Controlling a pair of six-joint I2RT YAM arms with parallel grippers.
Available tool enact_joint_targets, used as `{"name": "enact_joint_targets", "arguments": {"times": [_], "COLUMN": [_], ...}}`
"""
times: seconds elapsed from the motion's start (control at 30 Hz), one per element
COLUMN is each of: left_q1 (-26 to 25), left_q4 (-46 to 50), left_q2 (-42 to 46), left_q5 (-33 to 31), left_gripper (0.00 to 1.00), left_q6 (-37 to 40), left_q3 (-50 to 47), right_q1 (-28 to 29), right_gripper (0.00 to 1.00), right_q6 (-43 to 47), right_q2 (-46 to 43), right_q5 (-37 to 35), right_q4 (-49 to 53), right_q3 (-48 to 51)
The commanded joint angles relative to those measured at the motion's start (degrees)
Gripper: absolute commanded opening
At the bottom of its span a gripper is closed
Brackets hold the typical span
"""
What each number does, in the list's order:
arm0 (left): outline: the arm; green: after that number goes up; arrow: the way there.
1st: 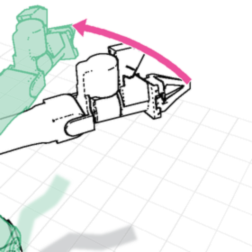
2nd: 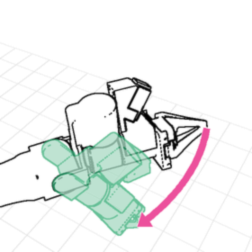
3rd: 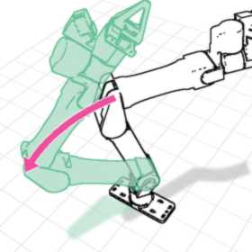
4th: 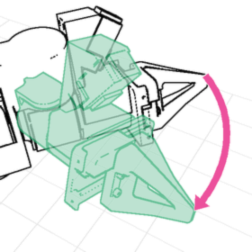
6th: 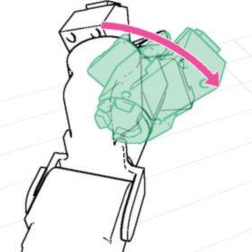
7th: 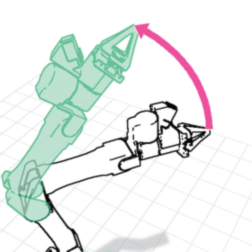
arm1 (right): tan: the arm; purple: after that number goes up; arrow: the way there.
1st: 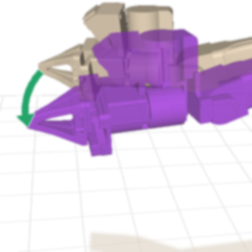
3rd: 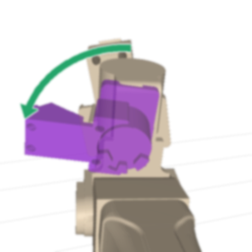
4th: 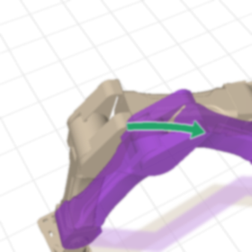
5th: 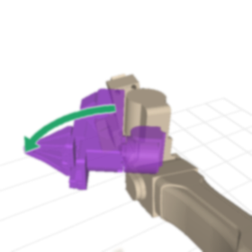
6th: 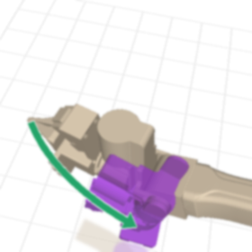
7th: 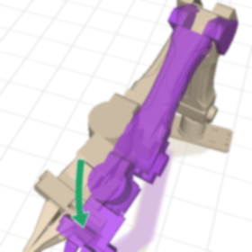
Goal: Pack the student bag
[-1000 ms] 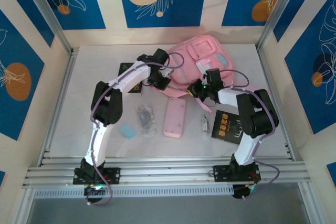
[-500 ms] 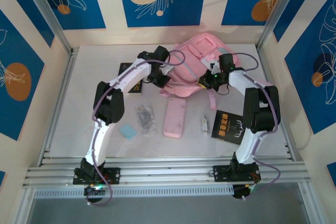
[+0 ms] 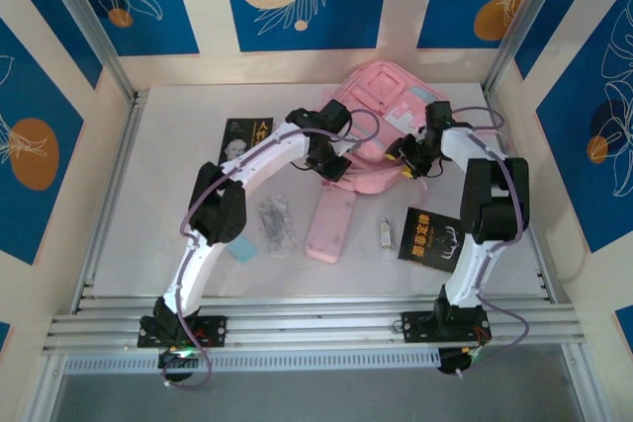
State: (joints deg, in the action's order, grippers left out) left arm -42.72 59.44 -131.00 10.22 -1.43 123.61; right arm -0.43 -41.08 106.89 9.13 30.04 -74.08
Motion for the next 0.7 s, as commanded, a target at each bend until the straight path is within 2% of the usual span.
{"name": "enact_joint_targets", "arguments": {"times": [0.0, 0.07, 0.13, 0.17, 0.27, 0.4, 0.53, 0.67], "left_q1": [-3.0, -3.0, -3.1, -3.3, -4.0, -4.6, -4.9, -4.9], "left_q4": [5.4, 5.4, 4.8, 4.5, 2.7, 0.3, -0.7, -0.7], "left_q2": [1.2, 0.7, 0.9, 1.1, 1.7, 2.3, 2.5, 2.9], "left_q5": [6.5, 6.8, 8.0, 8.2, 9.3, 10.1, 10.3, 9.7], "left_gripper": [0.00, 0.00, 0.00, 0.00, 0.00, 0.00, 0.00, 0.00], "left_q6": [-0.5, -0.5, -1.0, -1.2, -2.1, -3.6, -4.4, -4.2], "left_q3": [3.7, 4.4, 4.3, 4.3, 4.3, 4.3, 4.2, 4.0], "right_q1": [0.3, 1.4, 2.6, 3.1, 5.2, 7.5, 10.3, 12.6], "right_gripper": [0.78, 0.89, 0.92, 0.99, 0.99, 0.99, 1.00, 0.99], "right_q6": [-6.1, -10.2, -15.0, -17.8, -25.4, -31.3, -37.2, -40.8], "right_q2": [-9.4, -14.9, -20.8, -23.3, -30.3, -34.3, -34.1, -29.3], "right_q5": [-0.8, -0.7, -0.8, -0.6, -0.7, -1.8, -5.6, -7.3], "right_q4": [-14.4, -16.5, -18.8, -20.9, -26.5, -28.3, -33.2, -39.2], "right_q3": [6.5, 13.4, 20.8, 24.1, 33.0, 37.6, 40.7, 41.4]}}
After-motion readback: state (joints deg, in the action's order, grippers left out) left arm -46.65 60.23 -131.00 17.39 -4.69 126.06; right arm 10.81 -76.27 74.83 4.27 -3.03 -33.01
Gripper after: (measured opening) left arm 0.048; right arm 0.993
